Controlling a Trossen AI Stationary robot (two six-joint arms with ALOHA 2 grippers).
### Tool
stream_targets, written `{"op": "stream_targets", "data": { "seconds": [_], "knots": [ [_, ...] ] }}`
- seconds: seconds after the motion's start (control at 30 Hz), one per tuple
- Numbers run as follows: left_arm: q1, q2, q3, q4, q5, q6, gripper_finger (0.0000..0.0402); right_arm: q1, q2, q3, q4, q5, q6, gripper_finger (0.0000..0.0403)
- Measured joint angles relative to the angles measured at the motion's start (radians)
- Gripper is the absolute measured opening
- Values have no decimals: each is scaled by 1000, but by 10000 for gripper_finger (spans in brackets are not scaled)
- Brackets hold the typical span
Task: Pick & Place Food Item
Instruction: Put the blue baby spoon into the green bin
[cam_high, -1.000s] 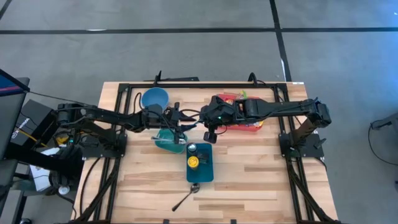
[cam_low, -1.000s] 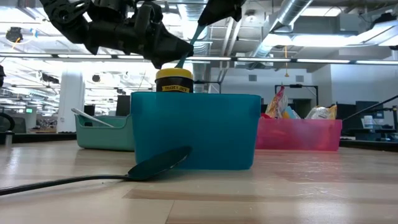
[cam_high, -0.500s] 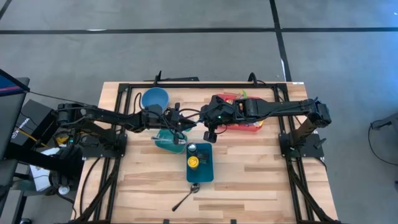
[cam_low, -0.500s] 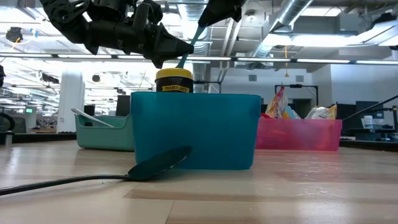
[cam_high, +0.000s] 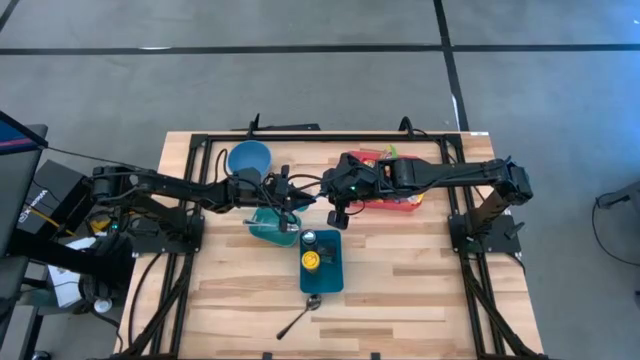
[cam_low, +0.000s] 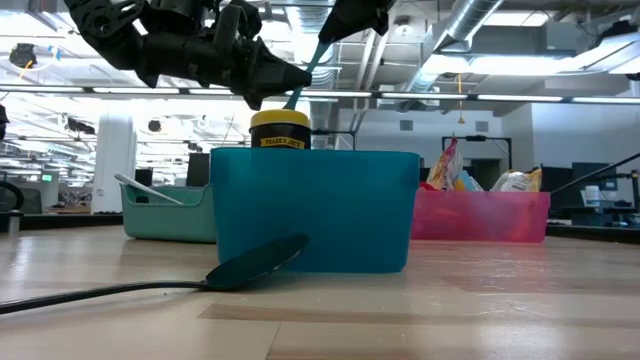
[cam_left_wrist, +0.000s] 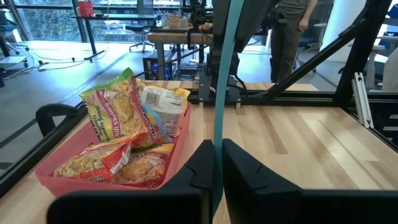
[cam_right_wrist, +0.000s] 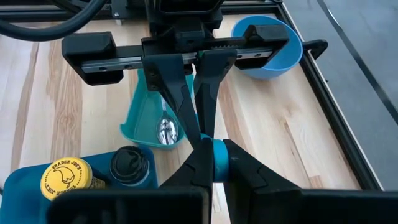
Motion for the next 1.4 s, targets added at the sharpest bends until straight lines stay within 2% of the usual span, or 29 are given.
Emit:
{"op": "stream_targets", "data": {
  "seconds": [0.3, 0.93, 1.1, 1.27, 1.4],
  "knots": [
    [0, 0, 0, 0, -2, 0, 5, 0, 0, 0, 3, 2, 0, 14],
    [2, 0, 1, -9, -9, -3, 5, 0, -16, -1, 55, 13, -39, 104],
    [1, 0, 1, -8, -52, -12, 5, 5, -66, -6, 90, 66, -51, 124],
    [3, 0, 0, 5, -87, -34, 5, 12, -143, -77, 153, 74, -53, 134],
    [3, 0, 0, 35, -130, -53, 5, 13, -202, -189, 245, 74, -53, 136]
  ]
}}
